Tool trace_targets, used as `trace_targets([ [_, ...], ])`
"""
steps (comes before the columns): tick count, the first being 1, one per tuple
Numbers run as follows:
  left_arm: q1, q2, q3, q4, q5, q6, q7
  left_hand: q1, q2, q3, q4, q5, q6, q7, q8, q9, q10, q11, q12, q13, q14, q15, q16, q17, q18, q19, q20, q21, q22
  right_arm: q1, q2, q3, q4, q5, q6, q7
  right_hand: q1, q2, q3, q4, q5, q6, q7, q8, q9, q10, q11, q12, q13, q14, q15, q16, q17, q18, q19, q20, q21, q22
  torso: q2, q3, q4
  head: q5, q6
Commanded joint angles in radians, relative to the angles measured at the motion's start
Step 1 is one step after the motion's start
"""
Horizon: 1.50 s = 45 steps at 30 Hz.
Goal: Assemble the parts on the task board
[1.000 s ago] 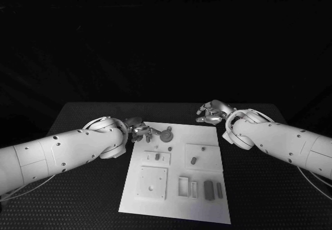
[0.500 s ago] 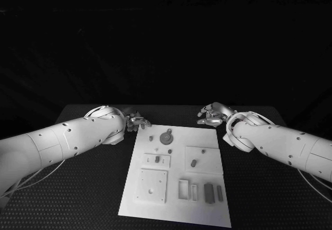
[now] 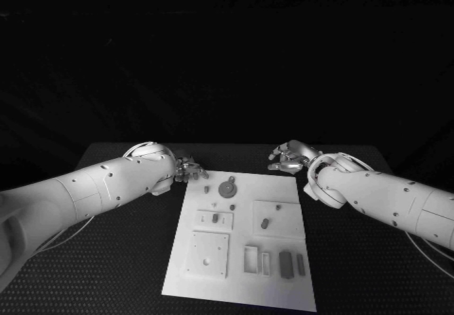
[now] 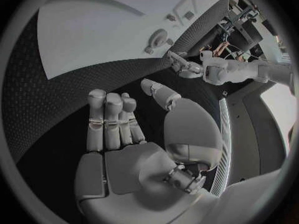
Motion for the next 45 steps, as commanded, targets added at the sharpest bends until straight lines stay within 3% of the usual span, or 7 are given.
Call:
trace_targets([
  [1,0.0,0.008,0.001,-0.006,0.015,0.057,0.021,-0.013,0.002,-0.005,0.007,-0.006,-0.003,0.0,-0.003,-0.002,-0.006,0.001,0.003,0.003,-0.005,0.001,-0.001,0.002,-0.019,-0.007,-0.093,-0.004,0.0,0.0,-0.002,0.0,0.0,-0.005,0.0,0.003,-0.006,0.0,-0.001,-0.003,0.003,0.021,0.015,0.001,-0.001,-0.11,0.016,0.007,-0.002,-0.006,-0.001,0.003,-0.001,0.045,0.0,-0.003,-0.005,0.017,-0.001,0.0002,0.0018,-0.003,-0.003],
  [18,-0.013,0.026,0.0,-0.011,0.042,0.104,0.023,-0.056,0.04,-0.013,0.03,-0.015,0.014,-0.006,0.008,-0.008,-0.001,-0.004,0.016,0.012,-0.006,-0.003,0.014,0.016,-0.018,-0.006,-0.097,-0.004,0.011,0.0,0.003,0.0,0.001,-0.005,0.001,0.004,-0.005,0.0,0.0,-0.004,0.004,0.021,0.015,0.001,-0.001,-0.11,0.016,0.007,-0.002,-0.006,-0.001,0.004,-0.002,0.045,0.001,-0.004,-0.005,0.017,-0.002,0.0009,0.0022,-0.006,-0.005],
  [24,-0.017,0.028,0.0,-0.012,0.042,0.106,0.024,-0.051,0.079,-0.011,0.019,-0.009,0.017,-0.006,0.01,-0.012,0.002,-0.004,0.019,0.014,-0.005,-0.003,0.018,0.02,-0.018,-0.006,-0.097,-0.001,0.018,0.0,0.004,0.0,0.001,-0.005,0.001,0.004,-0.005,0.0,0.0,-0.004,0.004,0.021,0.015,0.001,-0.001,-0.11,0.016,0.008,-0.003,-0.005,-0.001,0.004,-0.002,0.045,0.001,-0.004,-0.005,0.017,-0.002,0.0008,0.0024,-0.006,-0.006],
  [35,-0.021,0.031,0.0,-0.015,0.043,0.106,0.026,-0.028,0.115,-0.009,-0.009,-0.009,0.025,-0.007,0.015,-0.016,0.006,-0.005,0.02,0.016,-0.005,-0.003,0.021,0.022,-0.019,-0.005,-0.098,0.001,0.026,0.0,0.006,0.0,0.001,-0.005,0.002,0.004,-0.005,0.0,0.0,-0.004,0.004,0.021,0.015,0.002,-0.001,-0.11,0.016,0.008,-0.003,-0.005,-0.001,0.004,-0.002,0.045,0.001,-0.004,-0.005,0.017,-0.002,0.0006,0.0031,-0.007,-0.006],
  [39,-0.022,0.031,0.0,-0.014,0.043,0.116,0.027,0.027,0.132,0.0,-0.019,-0.036,0.026,-0.007,0.017,-0.017,0.006,-0.005,0.02,0.016,-0.004,-0.004,0.022,0.024,-0.019,-0.005,-0.098,0.003,0.031,0.0,0.007,0.0,0.001,-0.005,0.003,0.004,-0.005,0.0,0.0,-0.004,0.004,0.021,0.015,0.002,-0.001,-0.11,0.016,0.008,-0.003,-0.005,-0.001,0.004,-0.002,0.045,0.001,-0.004,-0.005,0.017,-0.002,0.0007,0.0023,-0.007,-0.007],
  [45,-0.022,0.032,0.0,-0.016,0.043,0.122,0.028,0.054,0.134,-0.007,-0.019,-0.036,0.029,-0.008,0.02,-0.018,0.008,-0.006,0.021,0.017,-0.003,-0.004,0.023,0.025,-0.021,-0.004,-0.097,0.003,0.034,0.0,0.009,0.0,0.0,-0.005,0.003,0.005,-0.005,0.0,0.0,-0.004,0.004,0.021,0.016,0.002,-0.001,-0.11,0.016,0.008,-0.003,-0.005,-0.001,0.004,-0.002,0.045,0.001,-0.004,-0.005,0.017,-0.002,0.0008,0.0028,-0.007,-0.007],
])
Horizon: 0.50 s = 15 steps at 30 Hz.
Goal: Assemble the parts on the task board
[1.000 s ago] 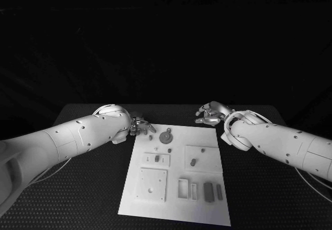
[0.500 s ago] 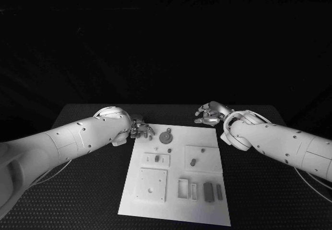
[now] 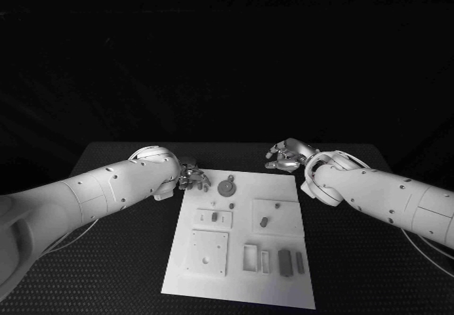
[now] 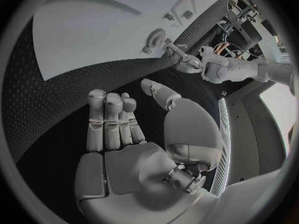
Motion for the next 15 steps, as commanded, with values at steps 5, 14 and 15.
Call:
trace_targets([
  [5,0.0,0.004,0.0,-0.001,0.007,0.027,0.012,0.015,-0.003,-0.008,-0.001,-0.004,0.007,0.002,0.006,-0.002,0.004,-0.002,0.006,0.002,-0.002,-0.006,0.007,0.001,-0.021,-0.004,-0.097,0.003,0.007,0.0,0.002,0.0,0.001,-0.005,0.004,0.005,-0.005,0.0,0.0,-0.004,0.004,0.023,0.014,0.002,-0.002,-0.11,0.016,0.004,-0.002,-0.006,-0.001,0.004,-0.001,0.045,0.001,-0.004,-0.005,0.017,0.0,0.0003,-0.0002,0.002,-0.001],
  [14,0.0,0.005,0.0,-0.009,0.042,0.034,0.015,0.032,-0.001,-0.008,-0.002,-0.006,0.006,0.003,0.006,-0.003,0.004,-0.001,0.005,0.002,-0.003,-0.006,0.006,0.001,-0.021,-0.005,-0.097,0.002,0.008,0.0,0.005,0.0,0.001,-0.005,0.004,0.006,-0.005,0.0,0.0,-0.004,0.004,0.023,0.014,0.002,-0.002,-0.11,0.016,0.004,-0.002,-0.006,-0.001,0.004,-0.001,0.045,0.001,-0.004,-0.005,0.017,0.0,0.0,0.0001,0.001,-0.001],
  [15,0.0,0.005,0.0,-0.01,0.045,0.036,0.015,0.037,-0.001,-0.007,-0.003,-0.007,0.005,0.003,0.005,-0.003,0.004,-0.001,0.005,0.002,-0.003,-0.005,0.006,0.001,-0.021,-0.005,-0.097,0.002,0.009,0.0,0.006,0.0,0.001,-0.005,0.004,0.006,-0.006,0.0,0.0,-0.004,0.004,0.023,0.014,0.002,-0.002,-0.11,0.016,0.004,-0.002,-0.006,-0.001,0.004,-0.002,0.045,0.001,-0.004,-0.005,0.017,0.0,0.0001,-0.0004,0.001,-0.001],
])
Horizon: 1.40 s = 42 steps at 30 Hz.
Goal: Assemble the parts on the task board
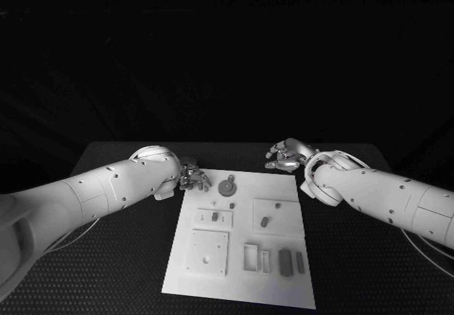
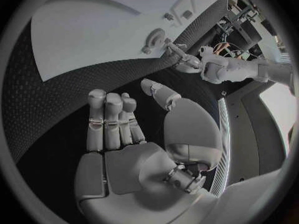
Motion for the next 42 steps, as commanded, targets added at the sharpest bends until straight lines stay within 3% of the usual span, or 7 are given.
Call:
trace_targets([
  [1,-0.001,0.002,0.0,-0.004,0.035,0.023,0.012,0.031,0.005,-0.001,-0.002,-0.008,0.005,0.003,0.005,-0.002,0.006,-0.001,0.005,0.001,0.001,-0.004,0.003,0.002,-0.011,-0.005,-0.098,0.002,0.01,0.0,0.002,0.0,0.001,-0.005,0.004,0.006,-0.006,0.0,0.0,-0.004,0.004,0.023,0.014,0.002,-0.002,-0.11,0.016,0.004,-0.001,-0.006,-0.001,0.004,-0.002,0.045,0.0,-0.006,-0.005,0.017,0.0,-0.0002,-0.0004,-0.001,0.0],
  [8,-0.001,0.002,0.0,-0.01,0.039,0.026,0.016,0.096,0.024,-0.005,-0.002,-0.01,0.005,0.005,0.008,-0.005,0.009,0.001,0.005,0.001,0.002,-0.002,0.004,0.003,-0.013,-0.006,-0.095,0.001,0.014,0.0,0.002,0.0,0.0,-0.005,0.0,0.008,-0.006,0.0,-0.001,-0.003,0.003,0.023,0.014,0.002,-0.002,-0.11,0.016,0.005,-0.001,-0.006,-0.001,0.004,-0.002,0.045,0.0,-0.005,-0.005,0.017,0.0,-0.0005,0.0002,0.0,-0.001],
  [10,0.0,0.001,0.0,-0.011,0.039,0.026,0.017,0.165,0.001,0.068,0.026,-0.155,0.007,0.003,0.01,-0.005,0.011,0.0,0.003,0.0,0.003,-0.003,0.003,0.002,-0.01,-0.001,-0.097,-0.002,0.011,0.0,0.002,0.0,0.001,-0.005,0.001,0.007,-0.007,0.0,-0.001,-0.003,0.003,0.024,0.014,0.002,-0.002,-0.11,0.016,0.005,-0.001,-0.005,-0.001,0.004,-0.002,0.045,0.0,-0.005,-0.005,0.017,0.0,-0.0006,0.0001,0.0,-0.001],
  [14,0.0,0.0,0.0,-0.011,0.049,0.027,0.019,0.187,-0.011,0.129,0.054,-0.156,0.011,0.005,0.012,-0.008,0.016,0.002,0.001,-0.001,0.006,0.0,0.003,0.002,-0.015,0.005,-0.092,-0.003,0.011,0.0,0.002,0.0,0.0,-0.005,0.002,0.007,-0.007,0.0,-0.001,-0.003,0.003,0.024,0.014,0.002,-0.001,-0.11,0.016,0.005,-0.001,-0.005,-0.001,0.005,-0.002,0.045,0.0,-0.005,-0.005,0.018,0.0,-0.0004,0.0003,0.0,-0.002],
  [26,0.0,-0.007,0.0,-0.016,0.1,-0.01,0.017,0.234,0.023,0.179,0.024,-0.155,0.055,-0.008,0.044,0.006,0.041,-0.01,0.005,-0.002,0.025,-0.003,0.012,0.004,-0.016,0.018,-0.094,0.008,0.019,0.0,0.003,0.0,-0.001,-0.005,0.002,0.007,-0.008,0.0,-0.002,-0.003,0.003,0.024,0.014,0.002,-0.002,-0.11,0.016,0.005,-0.002,-0.005,-0.001,0.005,-0.002,0.045,0.001,-0.005,-0.005,0.018,0.0,0.0004,-0.0009,0.001,-0.004],
  [35,-0.001,-0.019,0.001,-0.013,0.159,-0.04,0.019,0.246,0.022,0.197,0.012,-0.152,0.072,-0.018,0.058,0.015,0.065,-0.02,0.01,-0.002,0.048,-0.011,0.02,0.006,-0.013,0.038,-0.1,0.02,0.019,0.0,0.001,0.0,-0.001,-0.004,0.002,0.007,-0.008,0.0,-0.002,-0.003,0.003,0.024,0.014,0.002,-0.002,-0.11,0.016,0.006,-0.002,-0.005,-0.001,0.005,-0.002,0.045,0.001,-0.005,-0.005,0.018,0.0,0.0004,-0.0003,0.0,-0.005],
  [42,-0.001,-0.046,0.001,0.021,0.234,-0.062,0.01,0.248,0.014,0.21,0.01,-0.108,0.087,-0.026,0.07,0.024,0.087,-0.029,0.013,-0.004,0.068,-0.015,0.025,0.006,-0.012,0.054,-0.104,0.029,0.019,0.0,-0.002,0.0,0.0,-0.004,0.002,0.008,-0.009,0.0,-0.002,-0.003,0.003,0.024,0.014,0.002,-0.002,-0.11,0.016,0.006,-0.002,-0.005,-0.001,0.005,-0.002,0.045,0.001,-0.005,-0.005,0.018,0.0,0.0003,0.0007,0.0,-0.006],
])
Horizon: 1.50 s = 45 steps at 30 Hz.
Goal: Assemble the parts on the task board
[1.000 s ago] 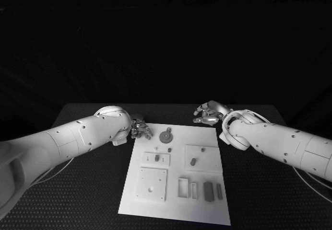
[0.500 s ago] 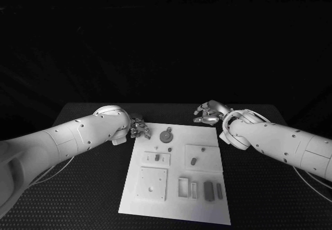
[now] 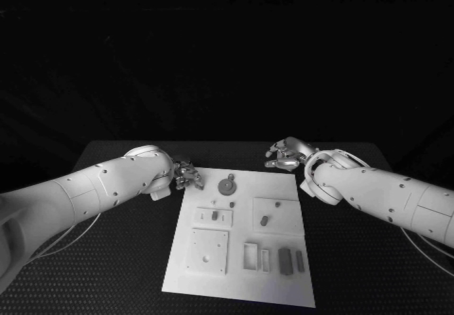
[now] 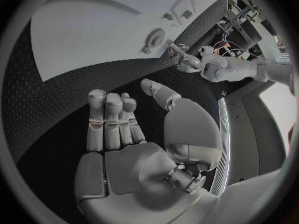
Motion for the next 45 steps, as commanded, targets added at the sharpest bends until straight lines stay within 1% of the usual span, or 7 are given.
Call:
trace_targets([
  [1,0.0,-0.011,0.001,0.024,0.08,-0.034,-0.003,0.004,-0.005,0.006,0.0,0.018,0.028,-0.023,0.022,0.037,0.013,-0.001,0.002,-0.001,0.015,-0.003,0.007,0.002,-0.013,0.009,-0.093,0.007,0.019,0.0,-0.001,0.0,0.001,-0.004,0.002,0.007,-0.009,0.0,-0.002,-0.003,0.003,0.024,0.014,0.002,-0.002,-0.11,0.016,0.006,-0.001,-0.006,-0.001,0.005,-0.002,0.045,0.001,-0.006,-0.005,0.018,-0.001,0.0,0.0014,0.001,-0.001],
  [9,0.013,-0.07,0.001,0.131,0.107,-0.038,-0.014,-0.002,-0.009,0.007,-0.002,0.043,0.036,-0.026,0.027,0.043,0.024,-0.005,0.004,-0.001,0.024,-0.005,0.009,0.003,-0.012,0.015,-0.096,0.012,0.019,0.0,-0.008,0.0,0.003,-0.003,0.002,0.006,-0.009,0.0,-0.003,-0.003,0.003,0.024,0.014,0.002,-0.002,-0.11,0.016,0.006,-0.002,-0.006,-0.001,0.005,-0.002,0.045,0.0,-0.006,-0.005,0.018,-0.004,-0.0011,0.0083,0.013,-0.002],
  [16,0.028,-0.113,0.001,0.207,0.107,-0.031,-0.024,0.0,-0.011,0.01,-0.004,0.05,0.038,-0.028,0.028,0.044,0.027,-0.006,0.005,-0.002,0.027,-0.006,0.01,0.003,-0.012,0.017,-0.097,0.013,0.019,0.0,-0.007,0.0,0.003,-0.002,0.004,0.005,-0.009,0.0,-0.003,-0.003,0.003,0.024,0.014,0.002,-0.002,-0.11,0.016,0.006,-0.002,-0.006,-0.001,0.005,-0.002,0.045,0.0,-0.006,-0.005,0.018,-0.008,-0.003,0.0175,0.009,-0.004],
  [28,0.027,-0.175,-0.002,0.329,0.07,-0.146,-0.026,0.0,-0.019,0.012,-0.005,0.072,0.046,-0.032,0.032,0.049,0.037,-0.011,0.007,-0.002,0.04,-0.01,0.014,0.004,-0.01,0.028,-0.099,0.02,0.019,0.0,-0.01,0.0,0.002,-0.002,0.008,0.005,-0.009,0.0,-0.003,-0.003,0.003,0.024,0.014,0.003,-0.002,-0.11,0.016,0.006,-0.003,-0.006,-0.001,0.005,-0.002,0.045,0.0,-0.006,-0.005,0.018,-0.006,-0.0026,0.0125,0.01,-0.01],
  [33,0.024,-0.191,-0.012,0.369,0.056,-0.162,-0.027,-0.003,-0.023,0.012,-0.005,0.098,0.05,-0.034,0.035,0.052,0.039,-0.013,0.009,0.0,0.046,-0.014,0.014,0.005,-0.009,0.034,-0.101,0.023,0.018,0.0,-0.012,0.0,0.004,-0.002,0.007,0.005,-0.009,0.0,-0.003,-0.003,0.004,0.024,0.014,0.003,-0.002,-0.111,0.016,0.006,-0.003,-0.006,-0.001,0.005,-0.002,0.045,0.0,-0.006,-0.006,0.018,-0.007,-0.0028,0.0151,0.004,-0.013],
  [37,0.021,-0.203,-0.022,0.401,0.058,-0.153,-0.037,-0.025,-0.022,0.009,-0.007,0.188,0.06,-0.039,0.045,0.062,0.042,-0.017,0.012,-0.002,0.052,-0.018,0.018,0.008,-0.009,0.039,-0.103,0.027,0.018,0.0,-0.013,0.0,0.004,-0.002,0.007,0.005,-0.009,0.0,-0.002,-0.003,0.004,0.024,0.014,0.003,-0.002,-0.111,0.016,0.006,-0.003,-0.006,-0.001,0.005,-0.003,0.045,0.0,-0.006,-0.006,0.018,-0.007,-0.003,0.0152,0.005,-0.015],
  [45,0.015,-0.219,-0.039,0.435,-0.009,-0.132,-0.06,-0.025,-0.027,0.011,-0.009,0.203,0.062,-0.041,0.05,0.068,0.046,-0.02,0.015,-0.005,0.055,-0.02,0.021,0.01,-0.007,0.041,-0.105,0.03,0.019,0.0,-0.016,0.0,0.005,-0.002,0.007,0.004,-0.008,0.0,-0.002,-0.004,0.004,0.024,0.013,0.003,-0.002,-0.111,0.016,0.006,-0.003,-0.007,-0.001,0.005,-0.003,0.045,-0.001,-0.006,-0.006,0.018,-0.006,-0.0014,0.0135,0.003,-0.017],
])
